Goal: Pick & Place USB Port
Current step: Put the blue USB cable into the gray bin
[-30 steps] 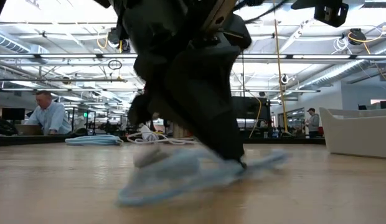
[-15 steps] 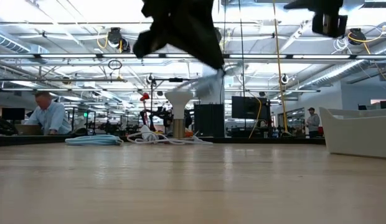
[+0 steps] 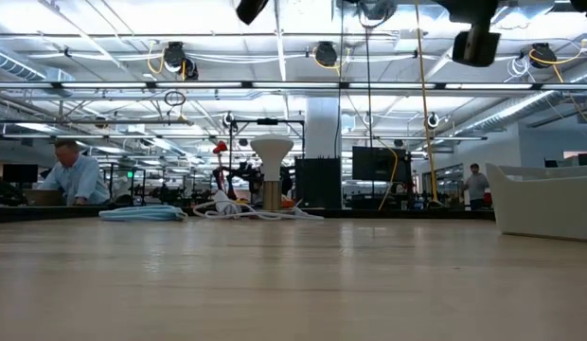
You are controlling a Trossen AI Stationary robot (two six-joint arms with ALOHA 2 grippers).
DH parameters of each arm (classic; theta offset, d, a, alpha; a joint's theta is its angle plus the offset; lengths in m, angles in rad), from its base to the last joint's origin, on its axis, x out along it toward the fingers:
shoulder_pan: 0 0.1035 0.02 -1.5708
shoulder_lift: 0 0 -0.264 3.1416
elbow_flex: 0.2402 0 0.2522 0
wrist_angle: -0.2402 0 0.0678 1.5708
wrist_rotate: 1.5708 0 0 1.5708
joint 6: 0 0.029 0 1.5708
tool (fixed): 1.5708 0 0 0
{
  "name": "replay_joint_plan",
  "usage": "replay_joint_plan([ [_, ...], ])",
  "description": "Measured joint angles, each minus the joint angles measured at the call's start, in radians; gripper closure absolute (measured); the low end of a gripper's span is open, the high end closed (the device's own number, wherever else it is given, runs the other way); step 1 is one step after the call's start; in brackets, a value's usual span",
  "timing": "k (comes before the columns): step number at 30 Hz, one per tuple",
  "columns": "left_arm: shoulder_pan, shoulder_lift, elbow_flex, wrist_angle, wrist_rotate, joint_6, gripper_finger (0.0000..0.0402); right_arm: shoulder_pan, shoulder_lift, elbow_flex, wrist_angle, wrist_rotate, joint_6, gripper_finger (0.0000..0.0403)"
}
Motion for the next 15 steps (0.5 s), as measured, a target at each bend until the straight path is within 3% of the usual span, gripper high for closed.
replay_joint_plan([
  [10,0.04,0.001,0.0,0.1,0.078,0.056,0.0402,-0.062,0.007,0.0,0.022,-0.003,0.0,0.0199],
  [15,0.053,0.001,0.0,0.137,0.106,0.067,0.0402,-0.068,0.046,0.0,0.12,-0.009,-0.013,0.0173],
])
